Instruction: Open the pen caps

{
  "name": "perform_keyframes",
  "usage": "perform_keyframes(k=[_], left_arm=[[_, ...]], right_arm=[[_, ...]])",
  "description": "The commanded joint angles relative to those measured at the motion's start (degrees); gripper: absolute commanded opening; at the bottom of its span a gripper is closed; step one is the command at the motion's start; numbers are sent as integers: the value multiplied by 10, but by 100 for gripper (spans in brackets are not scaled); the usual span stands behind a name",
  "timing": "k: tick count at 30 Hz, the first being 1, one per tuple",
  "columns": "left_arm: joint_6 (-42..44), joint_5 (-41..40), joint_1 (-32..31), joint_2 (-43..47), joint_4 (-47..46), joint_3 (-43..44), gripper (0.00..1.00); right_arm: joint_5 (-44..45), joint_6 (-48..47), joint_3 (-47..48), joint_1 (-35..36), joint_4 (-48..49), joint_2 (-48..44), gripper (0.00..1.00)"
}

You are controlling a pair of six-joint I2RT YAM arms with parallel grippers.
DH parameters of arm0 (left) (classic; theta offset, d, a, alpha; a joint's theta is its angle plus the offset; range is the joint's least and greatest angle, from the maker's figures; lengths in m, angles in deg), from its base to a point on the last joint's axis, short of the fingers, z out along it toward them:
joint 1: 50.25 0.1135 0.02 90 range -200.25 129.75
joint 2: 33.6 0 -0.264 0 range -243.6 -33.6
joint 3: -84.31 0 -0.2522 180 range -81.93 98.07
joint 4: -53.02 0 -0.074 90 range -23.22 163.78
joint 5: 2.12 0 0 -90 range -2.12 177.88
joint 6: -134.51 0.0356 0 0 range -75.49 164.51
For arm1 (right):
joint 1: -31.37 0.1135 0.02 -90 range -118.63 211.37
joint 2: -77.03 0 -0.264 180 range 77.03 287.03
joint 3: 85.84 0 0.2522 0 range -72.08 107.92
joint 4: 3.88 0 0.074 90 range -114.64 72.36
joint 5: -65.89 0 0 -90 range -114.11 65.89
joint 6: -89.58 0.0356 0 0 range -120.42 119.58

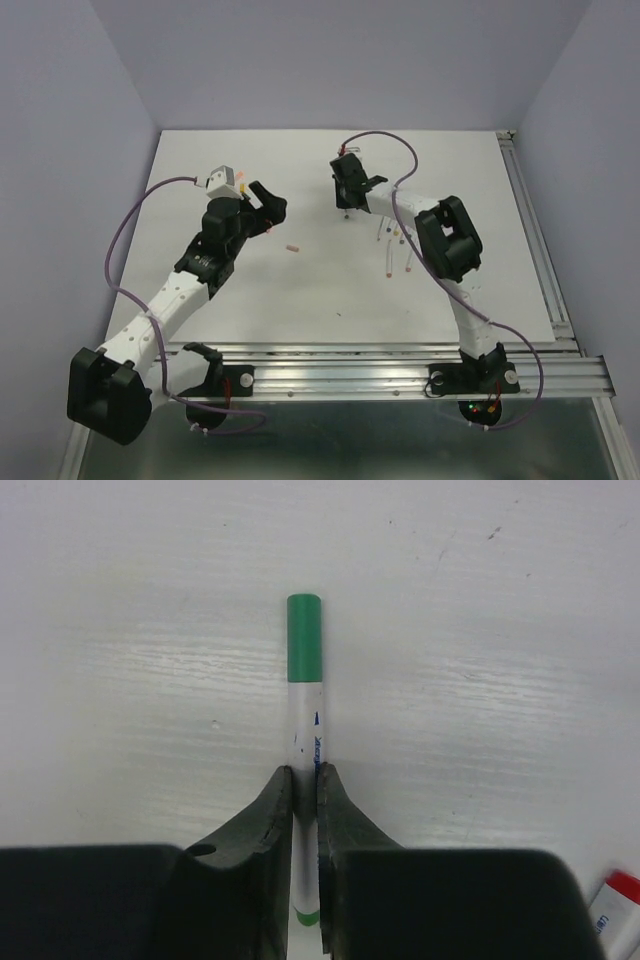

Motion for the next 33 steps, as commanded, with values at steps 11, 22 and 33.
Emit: perform_keyframes(k=[11, 22, 33], left_arm=[[-11, 107, -6, -93, -27, 46, 99], [-42, 139, -70, -146, -57, 71, 99], [-59, 156, -108, -184, -73, 94, 82]], right_arm=[[-274, 63, -479, 14, 344, -376, 1], [-279, 96, -636, 79, 438, -541, 2], [-324, 122, -668, 85, 480, -578, 3]])
